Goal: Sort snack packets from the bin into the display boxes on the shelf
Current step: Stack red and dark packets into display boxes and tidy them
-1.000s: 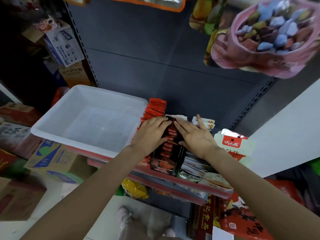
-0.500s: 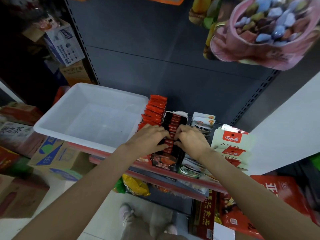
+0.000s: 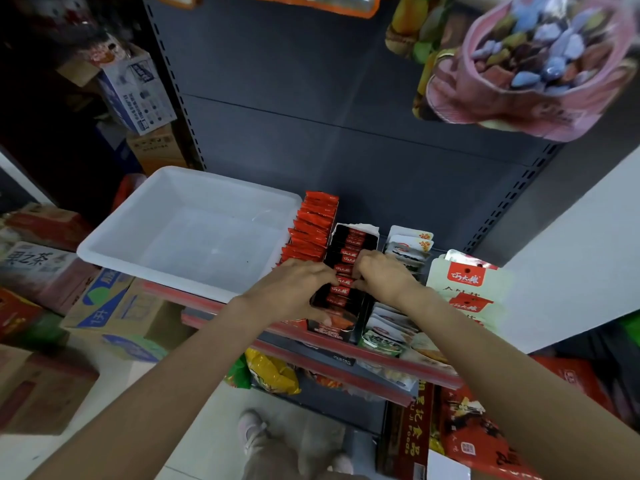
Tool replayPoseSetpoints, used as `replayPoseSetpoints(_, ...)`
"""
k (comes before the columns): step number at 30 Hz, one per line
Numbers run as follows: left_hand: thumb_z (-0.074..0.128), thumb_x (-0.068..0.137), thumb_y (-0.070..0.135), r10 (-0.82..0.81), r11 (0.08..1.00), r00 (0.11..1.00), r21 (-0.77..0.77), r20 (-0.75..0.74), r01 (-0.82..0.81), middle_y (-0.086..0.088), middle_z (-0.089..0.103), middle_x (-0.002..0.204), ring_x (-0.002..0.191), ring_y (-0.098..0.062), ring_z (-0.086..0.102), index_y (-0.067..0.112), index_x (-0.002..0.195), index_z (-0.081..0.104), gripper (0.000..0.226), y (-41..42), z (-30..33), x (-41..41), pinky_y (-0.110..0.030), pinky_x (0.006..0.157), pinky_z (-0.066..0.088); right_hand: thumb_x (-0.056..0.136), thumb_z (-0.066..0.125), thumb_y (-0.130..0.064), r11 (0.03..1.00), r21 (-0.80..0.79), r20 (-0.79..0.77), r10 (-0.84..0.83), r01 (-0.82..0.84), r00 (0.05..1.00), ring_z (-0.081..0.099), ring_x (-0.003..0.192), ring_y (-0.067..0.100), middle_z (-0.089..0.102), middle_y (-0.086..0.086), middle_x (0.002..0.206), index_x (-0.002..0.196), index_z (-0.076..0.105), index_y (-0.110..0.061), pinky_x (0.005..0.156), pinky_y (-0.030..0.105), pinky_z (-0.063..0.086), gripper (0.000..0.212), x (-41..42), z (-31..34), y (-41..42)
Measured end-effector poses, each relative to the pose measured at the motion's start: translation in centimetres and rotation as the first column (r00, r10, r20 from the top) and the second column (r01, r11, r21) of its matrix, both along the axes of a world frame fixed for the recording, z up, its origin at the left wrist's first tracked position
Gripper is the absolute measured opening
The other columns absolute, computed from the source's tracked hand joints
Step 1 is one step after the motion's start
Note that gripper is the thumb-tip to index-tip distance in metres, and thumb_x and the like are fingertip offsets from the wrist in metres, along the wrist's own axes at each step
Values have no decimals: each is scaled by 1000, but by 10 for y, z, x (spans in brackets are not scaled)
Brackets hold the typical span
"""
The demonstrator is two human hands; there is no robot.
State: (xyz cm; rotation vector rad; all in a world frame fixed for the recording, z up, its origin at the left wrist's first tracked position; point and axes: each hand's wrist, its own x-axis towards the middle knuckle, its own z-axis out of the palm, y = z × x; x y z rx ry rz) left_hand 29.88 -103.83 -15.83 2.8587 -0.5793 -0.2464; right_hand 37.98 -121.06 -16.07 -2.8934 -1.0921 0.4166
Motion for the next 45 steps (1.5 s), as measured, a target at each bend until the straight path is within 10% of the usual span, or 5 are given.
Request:
replayPoseSetpoints(8, 58, 85, 52, -42, 997, 999, 66, 1, 42, 8, 22, 155, 133, -11, 27, 28, 126, 50, 48, 2, -5, -5, -30, 102, 25, 95, 52, -26, 993, 84, -153, -70, 84, 986, 61, 91, 25, 64, 10, 101, 92, 67, -5, 83, 37, 48, 25, 10, -5, -4)
replayPoseSetpoints(16, 56, 91, 39, -106, 992, 992, 75, 69, 101, 14, 61, 116, 106, -8, 42, 26, 112, 60, 25, 4, -6, -9, -21, 75, 14, 93, 56, -28, 990, 134, -132, -26, 43, 991, 59, 93, 22, 61, 5, 103, 89, 70, -10, 85, 38, 47, 24, 9, -8, -7)
replayPoseSetpoints(23, 55, 89, 44, -5, 991, 997, 133, 72, -5, 6, 57, 118, 108, -13, 41, 20, 140, 33, 60, -11, -4, -4, -29, 85, 25, 83, 68, -35, 986, 166, -97, -10, 26, 995, 56, 102, 18, 58, -1, 112, 98, 70, -19, 90, 36, 46, 22, 7, -17, -10)
replayPoseSetpoints(37, 42, 95, 48, -114, 961, 991, 259, 68, 93, 16, 54, 128, 114, -9, 36, 29, 138, 44, 47, -4, -9, -4, -26, 79, 15, 89, 62, -14, 972, 219, -169, 123, -85, 978, 54, 106, 14, 55, -2, 116, 105, 72, -21, 95, 26, 40, 21, 11, -10, -23)
replayPoseSetpoints(45, 39, 97, 46, -128, 971, 989, 213, 76, 109, 9, 57, 117, 113, -8, 38, 33, 140, 40, 44, 2, -13, -5, -24, 81, 17, 86, 58, -50, 992, 64, 40, 103, -106, 994, 48, 115, 13, 52, -10, 126, 115, 65, -26, 92, 28, 33, 38, 2, -15, -17)
